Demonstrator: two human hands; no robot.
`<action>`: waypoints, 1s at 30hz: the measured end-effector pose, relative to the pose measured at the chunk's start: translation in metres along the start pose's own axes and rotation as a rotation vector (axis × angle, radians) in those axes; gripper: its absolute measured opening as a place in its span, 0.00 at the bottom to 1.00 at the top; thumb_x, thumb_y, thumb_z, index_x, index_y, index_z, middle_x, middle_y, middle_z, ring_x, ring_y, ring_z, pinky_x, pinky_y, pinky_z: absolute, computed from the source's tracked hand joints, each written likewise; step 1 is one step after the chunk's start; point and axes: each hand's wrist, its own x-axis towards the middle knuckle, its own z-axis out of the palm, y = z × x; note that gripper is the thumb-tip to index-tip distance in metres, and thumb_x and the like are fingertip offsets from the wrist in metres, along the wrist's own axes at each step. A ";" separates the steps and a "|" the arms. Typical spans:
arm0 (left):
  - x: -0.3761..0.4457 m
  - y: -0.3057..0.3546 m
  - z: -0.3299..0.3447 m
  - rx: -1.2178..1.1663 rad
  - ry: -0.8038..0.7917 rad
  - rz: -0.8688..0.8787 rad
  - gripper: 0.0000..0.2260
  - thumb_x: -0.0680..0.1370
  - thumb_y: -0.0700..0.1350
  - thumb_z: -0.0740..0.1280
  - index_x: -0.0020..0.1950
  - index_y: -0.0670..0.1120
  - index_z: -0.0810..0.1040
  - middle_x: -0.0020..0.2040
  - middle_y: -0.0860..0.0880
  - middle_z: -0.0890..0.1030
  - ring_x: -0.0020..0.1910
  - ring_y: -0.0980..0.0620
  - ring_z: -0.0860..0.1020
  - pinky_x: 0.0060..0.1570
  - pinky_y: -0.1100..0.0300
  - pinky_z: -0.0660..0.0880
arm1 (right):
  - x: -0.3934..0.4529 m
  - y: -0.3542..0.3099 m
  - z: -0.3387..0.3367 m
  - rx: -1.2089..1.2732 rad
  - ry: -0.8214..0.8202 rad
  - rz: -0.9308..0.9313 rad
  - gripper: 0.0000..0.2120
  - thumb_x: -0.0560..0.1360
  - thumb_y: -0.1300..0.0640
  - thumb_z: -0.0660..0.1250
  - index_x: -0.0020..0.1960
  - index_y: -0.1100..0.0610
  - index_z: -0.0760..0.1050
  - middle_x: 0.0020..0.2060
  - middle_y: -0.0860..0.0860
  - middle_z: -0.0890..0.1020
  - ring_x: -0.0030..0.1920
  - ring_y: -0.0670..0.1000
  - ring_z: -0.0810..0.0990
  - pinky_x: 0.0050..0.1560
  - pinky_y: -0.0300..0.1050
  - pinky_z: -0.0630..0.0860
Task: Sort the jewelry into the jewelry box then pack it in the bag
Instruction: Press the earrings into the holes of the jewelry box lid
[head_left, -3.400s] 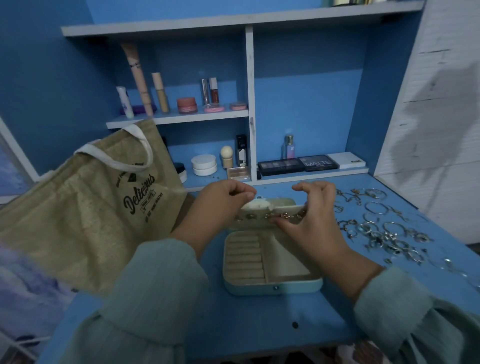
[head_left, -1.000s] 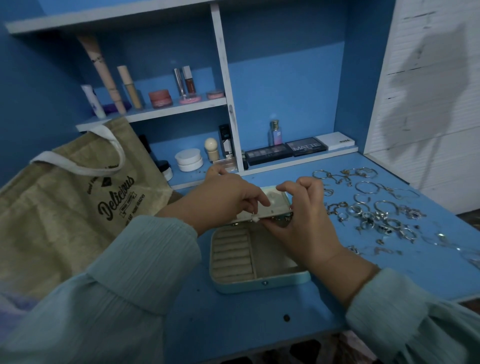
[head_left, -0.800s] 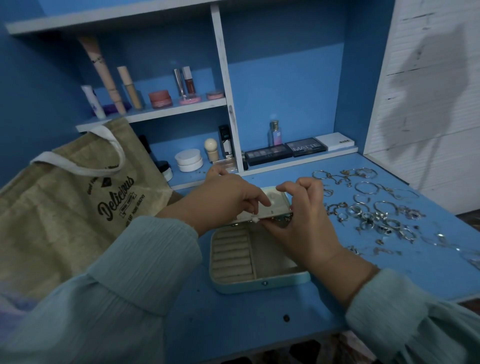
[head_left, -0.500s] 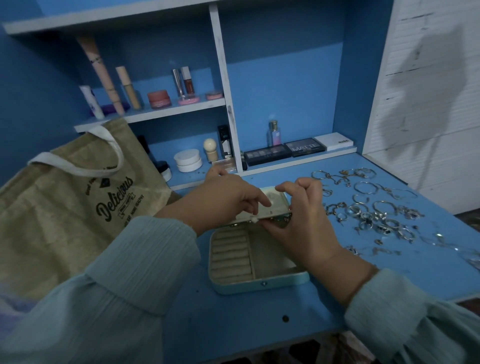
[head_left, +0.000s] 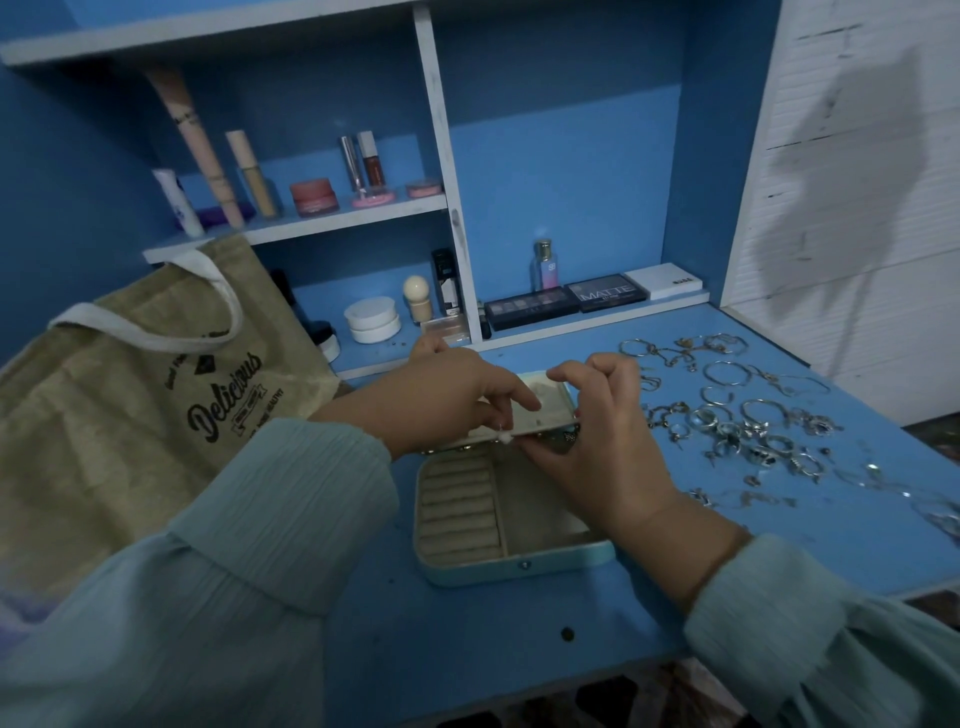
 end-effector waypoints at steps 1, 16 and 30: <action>0.000 0.000 0.000 -0.010 -0.001 -0.017 0.12 0.77 0.48 0.65 0.58 0.63 0.74 0.44 0.66 0.77 0.47 0.67 0.66 0.46 0.61 0.49 | 0.000 0.000 0.000 -0.003 0.000 -0.003 0.35 0.58 0.56 0.81 0.56 0.50 0.63 0.51 0.49 0.61 0.41 0.53 0.73 0.38 0.50 0.79; 0.013 0.001 -0.012 0.167 -0.260 -0.125 0.04 0.78 0.53 0.62 0.50 0.61 0.75 0.59 0.57 0.70 0.62 0.51 0.62 0.64 0.48 0.54 | 0.002 -0.005 -0.003 -0.011 -0.028 0.021 0.34 0.58 0.55 0.81 0.56 0.51 0.64 0.50 0.61 0.70 0.40 0.58 0.76 0.36 0.54 0.80; 0.018 0.000 -0.013 0.074 -0.340 -0.178 0.11 0.79 0.55 0.59 0.58 0.55 0.76 0.51 0.56 0.74 0.51 0.56 0.70 0.56 0.59 0.67 | 0.003 -0.006 -0.003 -0.050 -0.037 0.056 0.33 0.58 0.54 0.80 0.55 0.50 0.64 0.50 0.60 0.71 0.40 0.58 0.77 0.37 0.52 0.80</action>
